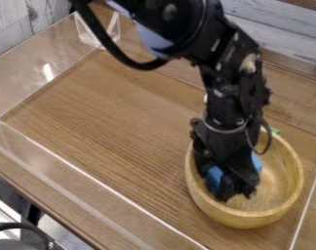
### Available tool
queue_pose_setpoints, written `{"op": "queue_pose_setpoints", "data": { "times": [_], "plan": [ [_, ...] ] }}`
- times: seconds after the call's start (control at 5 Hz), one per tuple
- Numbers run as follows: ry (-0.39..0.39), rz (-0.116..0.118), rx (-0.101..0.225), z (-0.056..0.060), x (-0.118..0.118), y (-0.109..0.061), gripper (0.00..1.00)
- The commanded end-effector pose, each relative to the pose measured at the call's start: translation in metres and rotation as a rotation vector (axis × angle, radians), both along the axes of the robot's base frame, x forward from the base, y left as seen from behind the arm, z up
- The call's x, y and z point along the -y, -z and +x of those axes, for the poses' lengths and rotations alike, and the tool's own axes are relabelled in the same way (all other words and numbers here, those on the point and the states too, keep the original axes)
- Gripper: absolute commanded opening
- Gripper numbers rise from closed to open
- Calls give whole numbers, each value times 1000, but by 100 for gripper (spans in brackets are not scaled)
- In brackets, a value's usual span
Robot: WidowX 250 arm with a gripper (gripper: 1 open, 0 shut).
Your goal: Put the blue block in the brown bowl
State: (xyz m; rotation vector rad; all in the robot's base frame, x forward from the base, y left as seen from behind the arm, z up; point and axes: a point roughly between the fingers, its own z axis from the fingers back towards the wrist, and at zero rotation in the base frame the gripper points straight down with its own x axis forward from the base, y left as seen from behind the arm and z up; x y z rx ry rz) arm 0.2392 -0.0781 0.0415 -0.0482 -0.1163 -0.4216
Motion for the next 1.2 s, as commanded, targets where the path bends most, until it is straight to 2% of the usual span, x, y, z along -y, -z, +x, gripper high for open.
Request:
{"op": "queue_pose_setpoints", "data": {
  "times": [0.0,0.4,0.6,0.8,1.0],
  "plan": [
    [-20,-23,71,10,2,-17,100],
    [-38,-29,71,9,0,-30,100],
    [-53,-37,78,7,-3,-45,100],
    [-86,-34,94,8,-12,-75,100],
    [-134,-16,125,8,-28,-107,100]
  ]
}}
